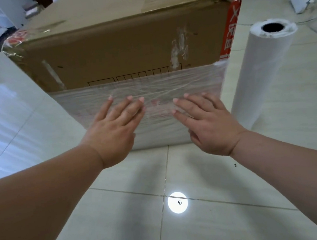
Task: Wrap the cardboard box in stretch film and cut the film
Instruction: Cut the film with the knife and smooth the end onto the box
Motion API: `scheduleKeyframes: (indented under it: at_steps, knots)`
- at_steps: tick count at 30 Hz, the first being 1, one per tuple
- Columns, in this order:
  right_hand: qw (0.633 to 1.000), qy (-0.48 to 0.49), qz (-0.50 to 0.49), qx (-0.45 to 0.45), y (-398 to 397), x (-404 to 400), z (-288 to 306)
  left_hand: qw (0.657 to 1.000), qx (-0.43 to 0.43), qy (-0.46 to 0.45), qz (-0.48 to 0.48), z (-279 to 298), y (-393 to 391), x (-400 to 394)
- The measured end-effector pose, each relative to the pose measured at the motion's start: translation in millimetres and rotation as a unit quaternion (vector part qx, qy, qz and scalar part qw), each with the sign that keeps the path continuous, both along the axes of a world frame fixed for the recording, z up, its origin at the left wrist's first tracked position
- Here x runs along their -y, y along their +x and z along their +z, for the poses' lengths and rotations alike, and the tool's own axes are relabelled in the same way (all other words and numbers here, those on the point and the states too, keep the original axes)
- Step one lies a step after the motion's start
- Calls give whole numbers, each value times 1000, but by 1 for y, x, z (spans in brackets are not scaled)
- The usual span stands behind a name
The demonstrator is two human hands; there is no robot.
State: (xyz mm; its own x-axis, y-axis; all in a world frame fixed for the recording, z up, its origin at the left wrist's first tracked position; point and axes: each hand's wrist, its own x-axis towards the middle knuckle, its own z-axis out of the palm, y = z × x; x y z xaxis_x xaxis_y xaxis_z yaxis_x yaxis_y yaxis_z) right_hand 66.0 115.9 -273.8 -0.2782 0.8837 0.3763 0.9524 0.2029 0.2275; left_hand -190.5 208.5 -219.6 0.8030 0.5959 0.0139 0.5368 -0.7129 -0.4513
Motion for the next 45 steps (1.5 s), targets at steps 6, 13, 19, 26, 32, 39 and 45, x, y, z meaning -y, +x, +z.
scheduleKeyframes:
  at_steps: [6,13,19,26,32,39,45]
  knots:
    - [990,76,-100,-62,14,-5,13,995,64,24,77,2,0,-8]
    - [998,50,-26,9,1,-17,15,999,-9,31,16,0,7,-10]
    - [996,70,-40,-41,-6,-10,10,998,50,38,11,1,-10,-7]
    - [992,36,-93,-75,-3,-2,-5,995,91,-8,40,-11,-13,0]
    - [995,-33,-89,7,14,2,-23,995,-63,-29,70,-26,-1,-4]
    - [994,-97,-24,51,11,11,-43,998,-50,-41,-10,-48,-5,7]
    - [992,-73,-103,-10,31,21,-50,1000,-21,7,23,-49,-17,-9]
